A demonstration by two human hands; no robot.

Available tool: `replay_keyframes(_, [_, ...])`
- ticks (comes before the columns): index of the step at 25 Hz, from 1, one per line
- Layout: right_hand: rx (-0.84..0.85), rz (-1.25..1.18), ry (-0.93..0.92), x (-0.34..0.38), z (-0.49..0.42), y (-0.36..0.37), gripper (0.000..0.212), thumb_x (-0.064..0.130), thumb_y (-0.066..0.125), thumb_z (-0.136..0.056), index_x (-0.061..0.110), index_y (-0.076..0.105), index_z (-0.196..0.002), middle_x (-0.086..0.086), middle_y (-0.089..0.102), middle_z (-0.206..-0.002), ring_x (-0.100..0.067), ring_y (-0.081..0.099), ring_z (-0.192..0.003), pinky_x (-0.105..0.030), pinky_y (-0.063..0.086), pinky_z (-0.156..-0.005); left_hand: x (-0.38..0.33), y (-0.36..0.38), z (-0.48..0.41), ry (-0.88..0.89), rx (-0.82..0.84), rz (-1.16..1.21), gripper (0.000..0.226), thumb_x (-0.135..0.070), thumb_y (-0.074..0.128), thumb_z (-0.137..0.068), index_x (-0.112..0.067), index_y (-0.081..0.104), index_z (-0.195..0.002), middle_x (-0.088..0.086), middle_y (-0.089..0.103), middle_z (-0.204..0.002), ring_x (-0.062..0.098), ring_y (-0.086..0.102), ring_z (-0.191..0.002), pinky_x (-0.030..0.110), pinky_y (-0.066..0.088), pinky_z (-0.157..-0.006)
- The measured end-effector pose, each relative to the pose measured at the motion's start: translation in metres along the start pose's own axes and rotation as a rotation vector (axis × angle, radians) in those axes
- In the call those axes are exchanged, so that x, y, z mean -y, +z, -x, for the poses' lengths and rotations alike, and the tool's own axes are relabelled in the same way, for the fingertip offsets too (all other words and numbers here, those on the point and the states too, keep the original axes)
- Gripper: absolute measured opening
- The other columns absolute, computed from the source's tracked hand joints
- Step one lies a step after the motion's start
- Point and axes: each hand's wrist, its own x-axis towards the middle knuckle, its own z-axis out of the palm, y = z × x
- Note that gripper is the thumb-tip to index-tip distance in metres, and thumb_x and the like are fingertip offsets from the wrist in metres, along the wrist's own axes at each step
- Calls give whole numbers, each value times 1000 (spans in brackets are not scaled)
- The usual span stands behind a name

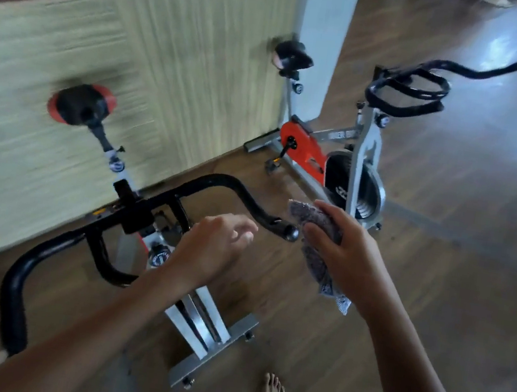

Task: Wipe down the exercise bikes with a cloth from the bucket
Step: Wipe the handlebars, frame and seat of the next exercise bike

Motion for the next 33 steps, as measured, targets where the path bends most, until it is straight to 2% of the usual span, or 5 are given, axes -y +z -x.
replay_keyframes(8, [273, 123, -152, -8, -83, -4, 45, 29, 65, -96, 27, 55, -140, 7, 59, -115, -10, 56, -106, -21, 36, -88, 7, 23, -6, -305, -188, 184, 31, -34, 49, -86, -27, 73, -105, -11, 73, -103, 8, 66, -102, 32, 51, -95])
replay_keyframes(14, [360, 13, -151, -38, -104, 9, 40, 28, 68, -95, 38, 58, -132, 8, 67, -119, -15, 65, -108, -46, 53, -98, 9, 49, -3, -348, -267, 369, 19, -24, 57, -96, -26, 73, -106, -13, 73, -106, 2, 65, -104, 19, 48, -92])
replay_keyframes(19, [533, -99, -214, -64, -136, 15, 41, 26, 65, -97, 36, 56, -136, 10, 64, -124, -12, 64, -114, -50, 53, -98, -10, 72, -15, -421, -396, 469, 19, -20, 57, -99, -27, 72, -107, -16, 71, -107, -7, 63, -101, 6, 44, -84])
replay_keyframes(28, [1152, -134, -515, -89, -230, 23, 49, 33, 56, -94, 29, 50, -142, 10, 59, -132, -9, 59, -120, -36, 50, -102, -88, 137, -67, -820, -1074, 602, 22, -9, 58, -98, -21, 74, -106, -15, 73, -99, -4, 66, -93, 9, 47, -77])
replay_keyframes(33, [1127, -257, -800, -91, -231, 26, 47, 25, 51, -101, 21, 43, -146, -4, 49, -141, 0, 47, -130, -11, 37, -105, -131, 167, -77, -967, -1357, 557, 30, -9, 54, -100, -34, 72, -103, -16, 72, -103, 1, 66, -96, 8, 45, -75])
